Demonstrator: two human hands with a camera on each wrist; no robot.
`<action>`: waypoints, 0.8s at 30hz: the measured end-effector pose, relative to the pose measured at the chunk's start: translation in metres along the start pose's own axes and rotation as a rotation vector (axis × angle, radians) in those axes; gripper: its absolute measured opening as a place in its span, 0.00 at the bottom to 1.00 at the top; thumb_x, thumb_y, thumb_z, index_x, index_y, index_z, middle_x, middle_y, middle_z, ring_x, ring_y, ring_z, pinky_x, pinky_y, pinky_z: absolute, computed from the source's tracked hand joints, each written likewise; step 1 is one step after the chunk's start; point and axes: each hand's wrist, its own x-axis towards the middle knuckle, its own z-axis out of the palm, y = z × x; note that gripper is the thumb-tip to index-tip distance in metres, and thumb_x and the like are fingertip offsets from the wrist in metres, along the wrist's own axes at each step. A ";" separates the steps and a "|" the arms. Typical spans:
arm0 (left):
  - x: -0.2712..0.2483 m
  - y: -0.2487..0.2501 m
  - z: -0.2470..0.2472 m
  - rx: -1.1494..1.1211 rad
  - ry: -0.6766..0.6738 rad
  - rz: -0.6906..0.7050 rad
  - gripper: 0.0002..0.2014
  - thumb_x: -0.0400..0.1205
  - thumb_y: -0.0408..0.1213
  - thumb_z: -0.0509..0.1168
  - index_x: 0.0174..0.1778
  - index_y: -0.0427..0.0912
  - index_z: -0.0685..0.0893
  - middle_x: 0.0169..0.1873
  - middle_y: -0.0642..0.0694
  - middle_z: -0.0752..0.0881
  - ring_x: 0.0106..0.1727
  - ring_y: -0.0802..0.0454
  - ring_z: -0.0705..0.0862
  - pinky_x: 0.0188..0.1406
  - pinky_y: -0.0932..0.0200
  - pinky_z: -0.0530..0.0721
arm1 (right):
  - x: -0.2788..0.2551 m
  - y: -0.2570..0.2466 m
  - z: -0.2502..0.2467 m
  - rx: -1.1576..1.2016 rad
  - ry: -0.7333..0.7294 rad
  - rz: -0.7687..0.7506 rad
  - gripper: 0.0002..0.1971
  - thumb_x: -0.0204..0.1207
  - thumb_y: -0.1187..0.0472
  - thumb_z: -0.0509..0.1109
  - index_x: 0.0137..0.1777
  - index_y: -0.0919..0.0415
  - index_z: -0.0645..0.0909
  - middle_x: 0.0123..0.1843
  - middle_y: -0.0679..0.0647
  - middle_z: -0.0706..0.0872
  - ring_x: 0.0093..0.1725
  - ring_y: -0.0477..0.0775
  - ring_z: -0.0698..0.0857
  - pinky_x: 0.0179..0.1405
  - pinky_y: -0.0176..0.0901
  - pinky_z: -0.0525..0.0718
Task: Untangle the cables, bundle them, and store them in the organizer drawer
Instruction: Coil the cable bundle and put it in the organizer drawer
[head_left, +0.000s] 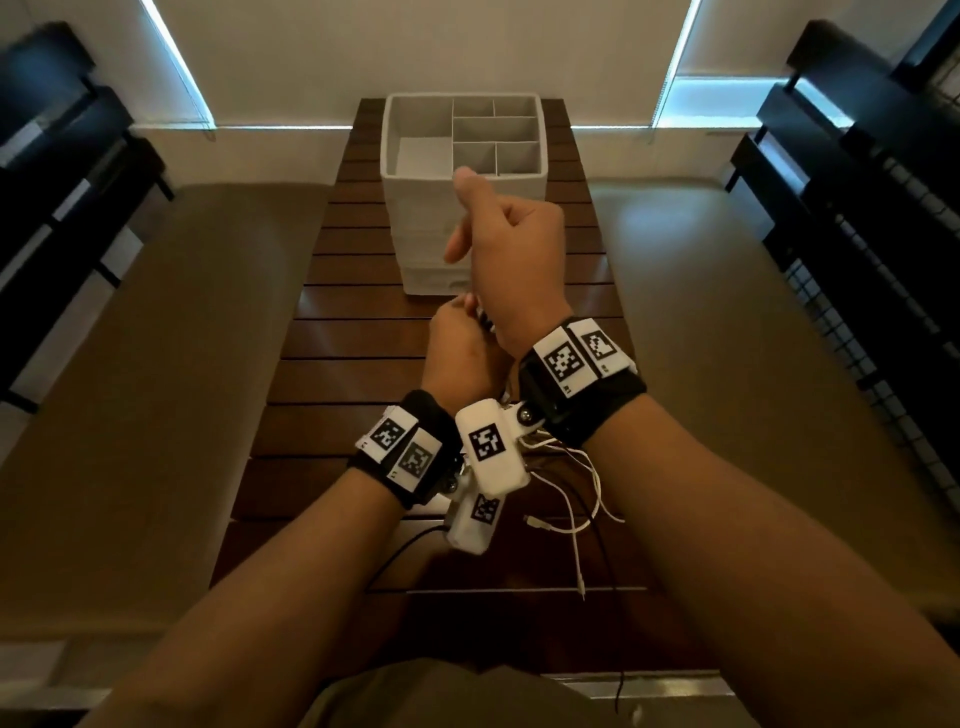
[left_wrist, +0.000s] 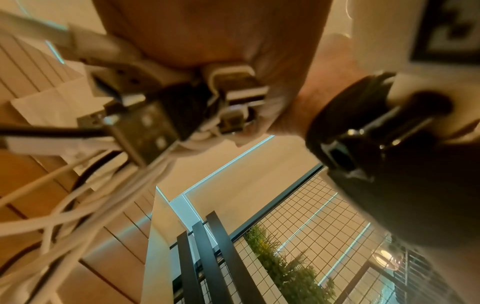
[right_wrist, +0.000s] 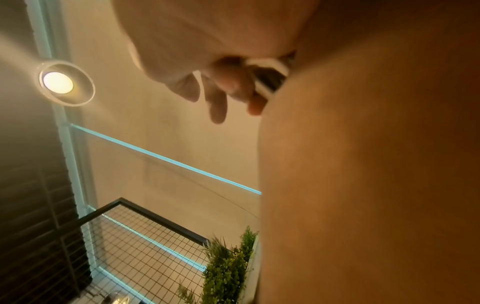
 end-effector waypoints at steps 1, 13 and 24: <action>0.001 -0.001 0.000 0.019 -0.015 0.002 0.21 0.86 0.18 0.65 0.30 0.42 0.74 0.17 0.59 0.79 0.19 0.68 0.74 0.26 0.68 0.73 | -0.001 0.002 0.002 -0.012 0.029 -0.027 0.31 0.88 0.52 0.68 0.23 0.68 0.79 0.18 0.57 0.74 0.18 0.58 0.73 0.28 0.50 0.80; -0.004 0.023 -0.033 -0.107 -0.019 0.044 0.12 0.86 0.20 0.64 0.39 0.36 0.83 0.26 0.51 0.88 0.29 0.57 0.86 0.31 0.60 0.84 | -0.018 0.018 -0.010 -0.189 -0.182 0.042 0.29 0.79 0.39 0.76 0.74 0.51 0.74 0.61 0.49 0.84 0.60 0.48 0.87 0.58 0.48 0.90; -0.004 0.034 -0.042 -0.354 -0.039 0.053 0.16 0.83 0.28 0.75 0.32 0.36 0.77 0.22 0.42 0.77 0.25 0.47 0.81 0.33 0.55 0.85 | -0.026 0.026 -0.034 0.129 -0.867 0.409 0.27 0.81 0.66 0.76 0.78 0.65 0.74 0.70 0.70 0.86 0.71 0.64 0.87 0.74 0.59 0.84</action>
